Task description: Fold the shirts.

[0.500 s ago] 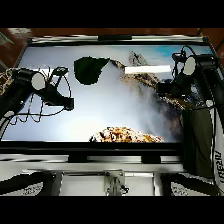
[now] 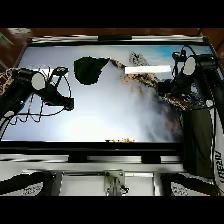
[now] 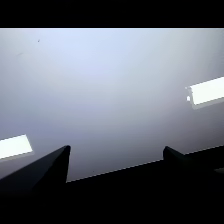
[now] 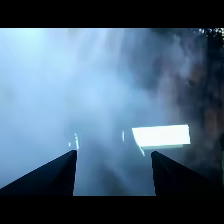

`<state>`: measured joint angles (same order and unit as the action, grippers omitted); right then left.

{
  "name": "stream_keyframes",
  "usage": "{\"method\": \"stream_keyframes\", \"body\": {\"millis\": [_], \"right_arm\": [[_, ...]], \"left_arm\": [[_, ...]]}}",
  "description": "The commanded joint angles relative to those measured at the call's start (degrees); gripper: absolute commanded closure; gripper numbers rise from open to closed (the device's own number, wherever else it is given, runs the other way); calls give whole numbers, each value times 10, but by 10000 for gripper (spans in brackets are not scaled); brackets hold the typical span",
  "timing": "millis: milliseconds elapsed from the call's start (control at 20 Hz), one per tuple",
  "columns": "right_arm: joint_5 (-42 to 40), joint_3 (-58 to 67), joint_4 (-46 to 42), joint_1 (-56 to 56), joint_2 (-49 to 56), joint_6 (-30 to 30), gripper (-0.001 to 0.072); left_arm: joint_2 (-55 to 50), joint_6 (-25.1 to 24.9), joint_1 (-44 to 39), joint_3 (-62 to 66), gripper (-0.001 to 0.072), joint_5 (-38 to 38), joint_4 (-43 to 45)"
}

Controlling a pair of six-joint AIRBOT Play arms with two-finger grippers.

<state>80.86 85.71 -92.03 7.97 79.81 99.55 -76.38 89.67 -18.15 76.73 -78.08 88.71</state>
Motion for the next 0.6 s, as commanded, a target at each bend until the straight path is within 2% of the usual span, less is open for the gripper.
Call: {"method": "stream_keyframes", "body": {"millis": [0, 300, 450, 550], "right_arm": [[-9, 0, 1, 1, 0, 0, 122], [-11, 0, 11, 1, 0, 0, 122], [-11, 0, 20, 1, 0, 0, 122], [-12, 0, 22, 1, 0, 0, 122]], "left_arm": [[0, 0, 0, 0, -13, 0, 0], [-1, 0, -1, 0, -13, 12, -4], [-11, 6, -1, -1, -13, 104, -25], [-28, 15, -1, -1, -13, 153, -68]]}}
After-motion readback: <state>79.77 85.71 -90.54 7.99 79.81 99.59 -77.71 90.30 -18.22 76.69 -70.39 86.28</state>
